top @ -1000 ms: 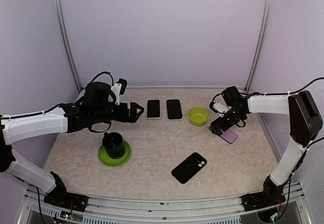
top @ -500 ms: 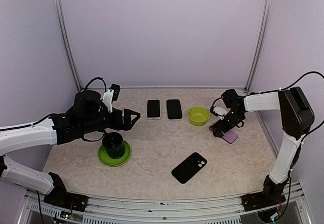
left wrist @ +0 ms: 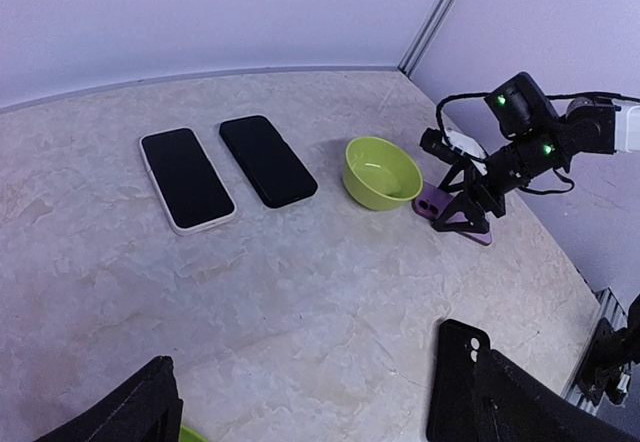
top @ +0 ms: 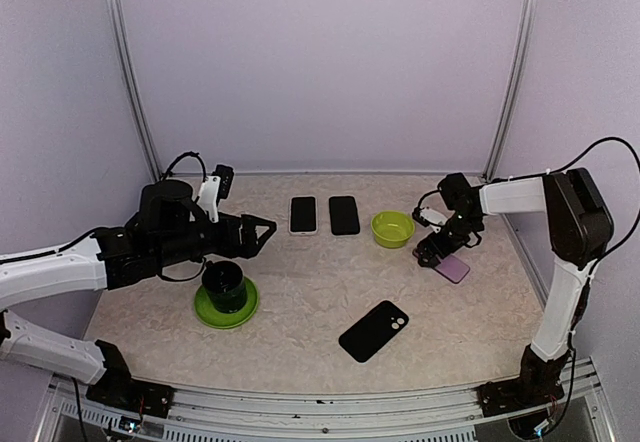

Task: Put the phone into the phone case
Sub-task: Pick up the phone at the center of the board.

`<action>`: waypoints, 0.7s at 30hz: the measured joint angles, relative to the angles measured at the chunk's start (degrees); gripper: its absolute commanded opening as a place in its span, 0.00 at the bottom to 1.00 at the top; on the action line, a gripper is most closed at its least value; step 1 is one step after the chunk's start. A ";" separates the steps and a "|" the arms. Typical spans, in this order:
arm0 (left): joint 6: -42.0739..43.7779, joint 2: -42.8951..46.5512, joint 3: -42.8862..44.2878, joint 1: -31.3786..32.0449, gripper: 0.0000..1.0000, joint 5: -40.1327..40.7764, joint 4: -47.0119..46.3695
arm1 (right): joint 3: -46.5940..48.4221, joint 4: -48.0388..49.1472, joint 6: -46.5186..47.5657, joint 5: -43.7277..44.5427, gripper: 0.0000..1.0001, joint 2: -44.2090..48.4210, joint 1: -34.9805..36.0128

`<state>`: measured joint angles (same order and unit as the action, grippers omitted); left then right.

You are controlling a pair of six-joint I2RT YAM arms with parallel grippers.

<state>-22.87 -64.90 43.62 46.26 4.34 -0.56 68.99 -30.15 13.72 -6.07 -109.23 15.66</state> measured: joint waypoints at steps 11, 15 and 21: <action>-0.39 1.79 0.00 0.17 0.99 0.28 -0.15 | 0.92 0.04 0.04 -0.37 0.76 -0.70 -0.28; -1.07 2.62 0.00 0.24 0.99 0.68 -0.31 | 0.92 0.09 0.13 -0.63 0.67 -0.68 -0.35; -2.34 2.71 -0.02 0.24 0.99 0.44 -1.38 | 0.33 0.79 0.11 -1.14 0.64 -0.15 -0.26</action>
<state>-25.21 -62.19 43.59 46.50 4.78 -1.93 69.32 -29.36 13.82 -7.20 -109.38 15.40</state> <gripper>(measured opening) 0.989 0.728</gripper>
